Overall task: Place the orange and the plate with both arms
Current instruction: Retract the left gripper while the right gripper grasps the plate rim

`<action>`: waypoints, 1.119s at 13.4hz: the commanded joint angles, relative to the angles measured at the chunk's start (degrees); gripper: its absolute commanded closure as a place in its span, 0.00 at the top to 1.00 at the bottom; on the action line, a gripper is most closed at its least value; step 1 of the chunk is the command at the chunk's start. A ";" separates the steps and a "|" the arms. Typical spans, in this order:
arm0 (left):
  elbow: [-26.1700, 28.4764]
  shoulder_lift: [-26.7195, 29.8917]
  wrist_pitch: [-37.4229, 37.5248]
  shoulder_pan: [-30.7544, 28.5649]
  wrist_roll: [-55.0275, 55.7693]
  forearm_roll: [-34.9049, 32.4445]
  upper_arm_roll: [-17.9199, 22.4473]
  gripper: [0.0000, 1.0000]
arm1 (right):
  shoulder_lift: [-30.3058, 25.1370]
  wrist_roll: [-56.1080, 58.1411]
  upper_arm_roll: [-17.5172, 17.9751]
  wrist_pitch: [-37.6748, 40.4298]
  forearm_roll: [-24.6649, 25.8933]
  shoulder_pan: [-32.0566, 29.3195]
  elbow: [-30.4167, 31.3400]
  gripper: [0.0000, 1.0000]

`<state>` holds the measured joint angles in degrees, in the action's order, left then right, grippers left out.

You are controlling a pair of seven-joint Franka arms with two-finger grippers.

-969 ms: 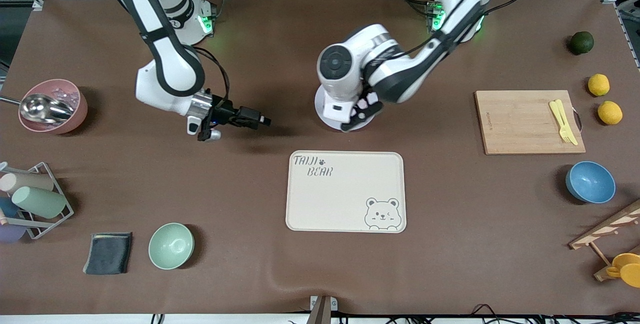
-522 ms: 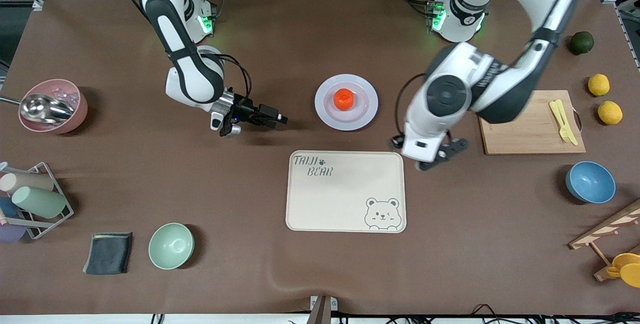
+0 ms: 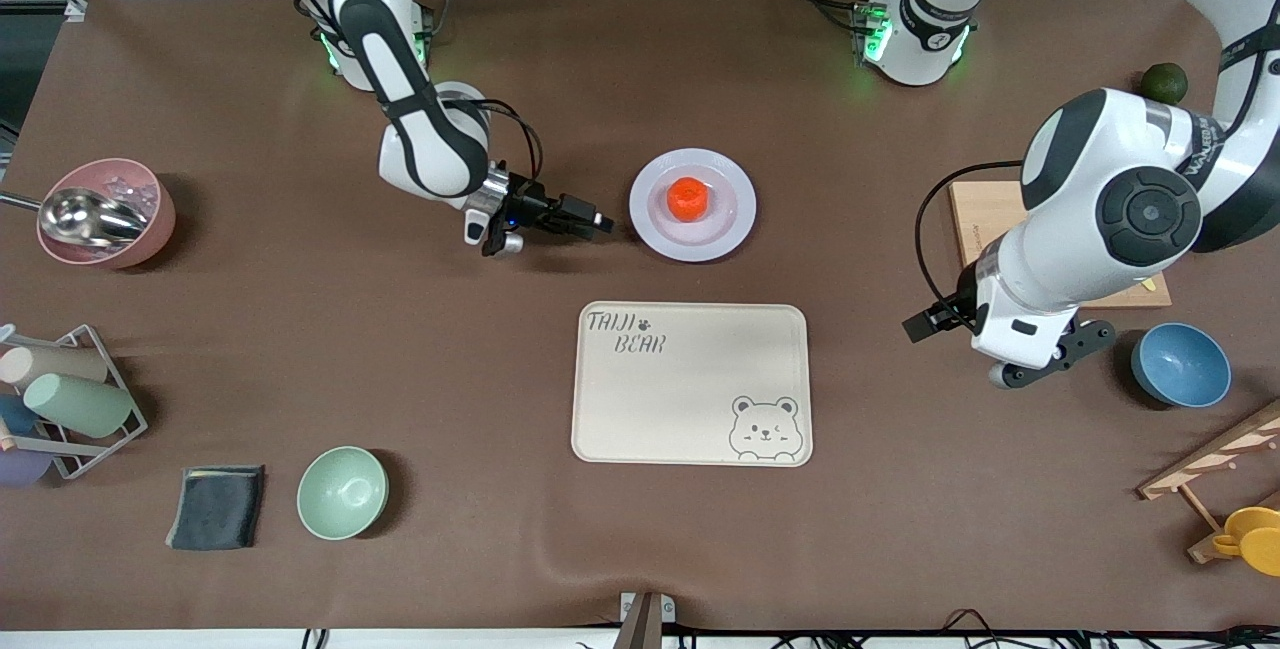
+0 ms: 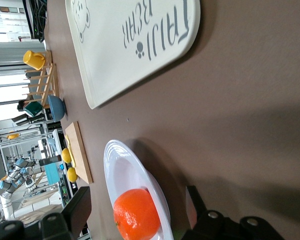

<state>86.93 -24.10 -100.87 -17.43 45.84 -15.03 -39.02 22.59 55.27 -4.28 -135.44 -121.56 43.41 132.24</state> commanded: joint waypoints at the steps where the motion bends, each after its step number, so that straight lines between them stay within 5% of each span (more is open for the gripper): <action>1: 0.08 3.35 1.90 -1.55 -6.26 0.79 -0.44 1.00 | 3.67 7.01 -0.46 2.71 -7.69 1.67 -1.02 0.76; 4: 0.17 6.07 3.31 -2.44 -14.34 1.31 0.52 1.00 | 5.53 7.30 -0.46 3.78 -10.78 3.51 -1.98 0.72; 6: 0.43 8.97 5.23 2.36 -18.92 2.63 7.26 1.00 | 5.97 7.57 -0.46 3.69 -12.73 4.66 -2.25 0.70; 9: 3.32 15.73 7.61 13.53 -29.36 8.59 23.42 1.00 | 6.23 7.65 -0.46 3.52 -15.09 6.77 -2.25 0.68; 13: 5.18 22.24 10.24 21.01 -39.14 14.22 34.60 1.00 | 6.76 9.76 -0.46 3.43 -17.13 8.18 -2.25 0.55; 15: 5.18 24.80 13.22 23.92 -42.75 15.12 36.82 1.00 | 6.94 9.76 -0.55 3.43 -17.13 8.27 -2.25 0.49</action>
<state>89.79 -3.06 -89.51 3.52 5.89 -1.29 -4.43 28.74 63.42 -4.28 -131.79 -136.71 50.86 130.72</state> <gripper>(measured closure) 0.000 0.463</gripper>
